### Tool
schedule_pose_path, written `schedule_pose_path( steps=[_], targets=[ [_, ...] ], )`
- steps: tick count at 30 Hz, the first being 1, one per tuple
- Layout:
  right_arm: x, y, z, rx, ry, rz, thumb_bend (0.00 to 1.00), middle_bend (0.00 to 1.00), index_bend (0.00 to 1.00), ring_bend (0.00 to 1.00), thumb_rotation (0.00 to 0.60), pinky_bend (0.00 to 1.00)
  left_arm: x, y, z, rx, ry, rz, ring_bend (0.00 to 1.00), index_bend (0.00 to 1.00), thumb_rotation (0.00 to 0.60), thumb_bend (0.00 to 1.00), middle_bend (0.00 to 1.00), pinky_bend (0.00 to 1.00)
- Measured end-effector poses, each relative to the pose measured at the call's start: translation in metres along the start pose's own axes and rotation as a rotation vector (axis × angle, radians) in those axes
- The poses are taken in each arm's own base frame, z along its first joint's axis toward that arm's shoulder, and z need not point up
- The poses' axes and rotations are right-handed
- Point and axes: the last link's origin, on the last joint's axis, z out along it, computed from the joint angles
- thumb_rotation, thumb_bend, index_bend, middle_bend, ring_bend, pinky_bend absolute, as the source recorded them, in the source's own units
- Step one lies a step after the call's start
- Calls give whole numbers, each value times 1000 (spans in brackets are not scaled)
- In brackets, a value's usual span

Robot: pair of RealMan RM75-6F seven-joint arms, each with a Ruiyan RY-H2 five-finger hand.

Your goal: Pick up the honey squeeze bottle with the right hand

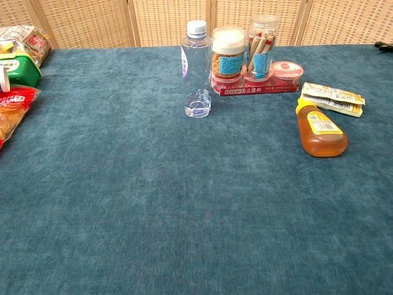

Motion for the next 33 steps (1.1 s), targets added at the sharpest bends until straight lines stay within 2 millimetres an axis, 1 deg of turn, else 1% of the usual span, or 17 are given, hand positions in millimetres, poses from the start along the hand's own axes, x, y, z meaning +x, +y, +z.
schedule_pose_path(
  steps=[7,14,17,22,26,28,29,33],
  targets=[
    [-1,1,-2,-2,-1,9,173,0,0,0,414,94,-2,0,-1,-3,-11,-5,0,287,600,437,157,0],
    [-1,-3,-5,26,1,43,172,0,0,0,410,94,3,3,-2,-20,1,-12,0,285,600,435,157,0],
    [-2,-11,-5,61,-5,55,172,0,0,0,403,94,5,5,-2,-38,1,-27,0,286,600,435,158,0],
    [1,-31,-2,115,4,91,158,0,0,0,386,89,8,10,1,-75,-2,-54,0,286,600,435,158,0],
    [1,-48,2,152,14,100,146,0,0,0,375,37,9,9,5,-91,-12,-64,0,285,600,434,158,0],
    [-1,-58,5,171,12,97,109,0,0,0,358,10,9,8,6,-94,-16,-64,0,285,600,435,158,0],
    [-2,-63,6,180,10,97,79,0,0,0,337,0,9,7,7,-95,-17,-66,0,286,600,436,158,0],
    [-6,-83,13,201,10,94,61,0,0,0,308,0,9,4,9,-97,-18,-68,0,286,600,435,157,0]
  ],
)
